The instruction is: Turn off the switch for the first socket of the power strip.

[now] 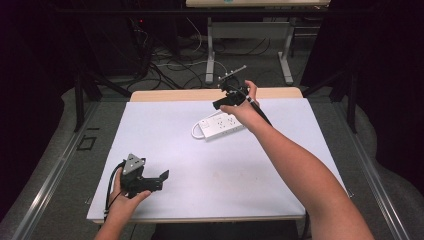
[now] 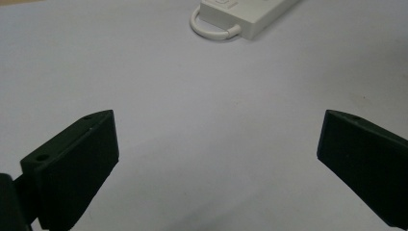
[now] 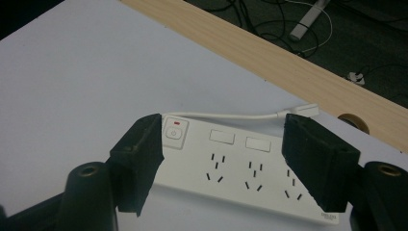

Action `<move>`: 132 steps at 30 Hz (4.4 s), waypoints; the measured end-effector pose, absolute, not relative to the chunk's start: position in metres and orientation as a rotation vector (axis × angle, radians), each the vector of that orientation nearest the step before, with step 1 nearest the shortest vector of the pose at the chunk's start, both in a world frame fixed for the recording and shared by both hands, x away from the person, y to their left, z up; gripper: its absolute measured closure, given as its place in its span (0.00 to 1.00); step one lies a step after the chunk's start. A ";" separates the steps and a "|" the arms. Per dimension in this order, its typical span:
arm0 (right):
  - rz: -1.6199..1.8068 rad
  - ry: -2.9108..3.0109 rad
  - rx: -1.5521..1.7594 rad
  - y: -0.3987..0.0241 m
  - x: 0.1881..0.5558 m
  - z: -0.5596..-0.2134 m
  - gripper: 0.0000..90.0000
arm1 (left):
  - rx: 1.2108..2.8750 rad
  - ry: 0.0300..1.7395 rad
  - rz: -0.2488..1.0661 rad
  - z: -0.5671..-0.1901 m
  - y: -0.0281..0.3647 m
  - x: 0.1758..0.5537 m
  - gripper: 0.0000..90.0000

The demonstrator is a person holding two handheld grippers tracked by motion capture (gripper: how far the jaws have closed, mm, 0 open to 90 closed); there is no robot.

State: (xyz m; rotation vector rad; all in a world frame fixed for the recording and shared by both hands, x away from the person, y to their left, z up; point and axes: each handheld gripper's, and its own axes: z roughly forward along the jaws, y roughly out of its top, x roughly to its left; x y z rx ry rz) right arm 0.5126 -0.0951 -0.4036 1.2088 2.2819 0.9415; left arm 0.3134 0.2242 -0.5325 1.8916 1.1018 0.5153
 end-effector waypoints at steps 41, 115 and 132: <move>0.901 2.264 1.312 -0.084 0.559 -0.444 0.76 | 1.901 1.096 0.523 -0.533 0.226 0.314 0.01; 0.789 2.334 1.479 -0.078 0.583 -0.508 1.00 | 1.896 1.099 0.514 -0.535 0.228 0.314 0.01; 0.781 2.325 1.486 -0.076 0.585 -0.517 1.00 | 1.897 1.099 0.512 -0.534 0.228 0.313 0.01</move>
